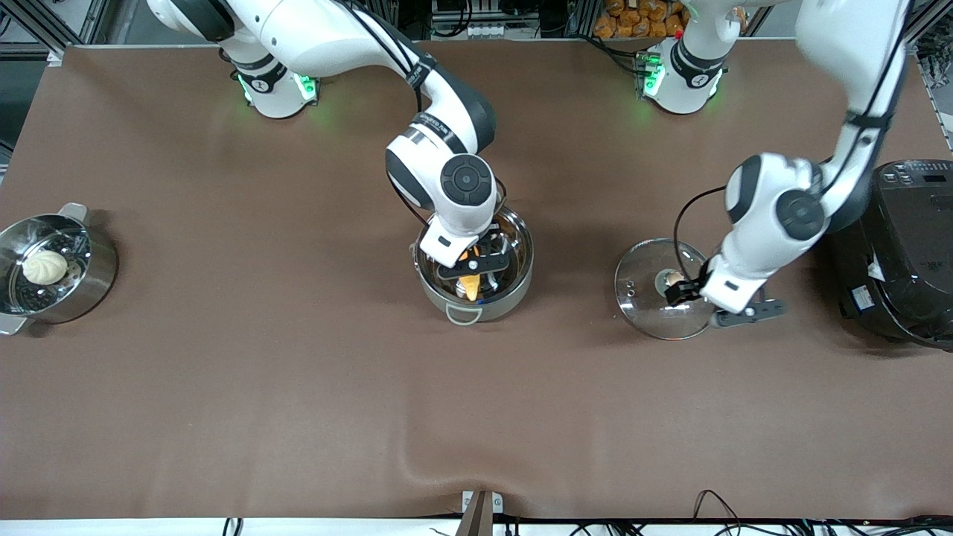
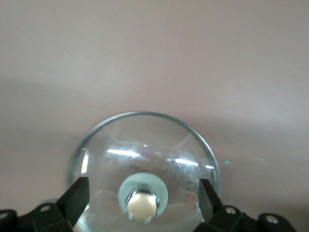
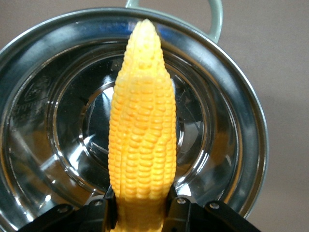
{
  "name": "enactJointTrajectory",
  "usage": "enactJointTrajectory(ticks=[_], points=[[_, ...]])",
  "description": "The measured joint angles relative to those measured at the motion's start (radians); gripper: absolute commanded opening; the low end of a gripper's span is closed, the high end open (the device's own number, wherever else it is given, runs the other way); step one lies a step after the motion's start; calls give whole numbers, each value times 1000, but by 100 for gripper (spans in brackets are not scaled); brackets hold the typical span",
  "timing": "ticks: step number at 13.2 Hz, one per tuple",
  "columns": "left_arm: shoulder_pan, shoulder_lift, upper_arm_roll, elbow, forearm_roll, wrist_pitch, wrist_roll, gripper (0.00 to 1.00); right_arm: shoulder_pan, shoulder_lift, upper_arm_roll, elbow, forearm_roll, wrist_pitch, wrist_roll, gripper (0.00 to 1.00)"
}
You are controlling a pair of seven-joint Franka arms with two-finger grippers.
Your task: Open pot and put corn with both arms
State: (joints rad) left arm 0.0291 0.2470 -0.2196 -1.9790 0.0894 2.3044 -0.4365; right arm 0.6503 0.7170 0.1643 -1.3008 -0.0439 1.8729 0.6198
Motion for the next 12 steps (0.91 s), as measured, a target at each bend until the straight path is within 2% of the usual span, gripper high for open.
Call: enactJointTrajectory(ticks=[1, 2, 4, 7, 10, 12], points=[[0, -57, 1, 44, 0, -78, -1, 100, 0, 1, 0, 0, -1, 1, 0, 71], [1, -109, 3, 86, 0, -145, -1, 100, 1, 2, 0, 0, -4, 1, 0, 100], [8, -181, 8, 182, 0, -297, -1, 100, 12, 4, 1, 0, -16, 1, 5, 100], [20, -222, 8, 359, 0, -531, -1, 100, 31, 4, 1, 3, -23, 1, 39, 100], [32, -265, 8, 413, 0, -628, -1, 100, 14, 0, -13, 17, -25, 0, 45, 100], [48, -270, 8, 418, 0, -651, 0, 100, -51, -23, -21, 38, -27, -33, 40, 100]])
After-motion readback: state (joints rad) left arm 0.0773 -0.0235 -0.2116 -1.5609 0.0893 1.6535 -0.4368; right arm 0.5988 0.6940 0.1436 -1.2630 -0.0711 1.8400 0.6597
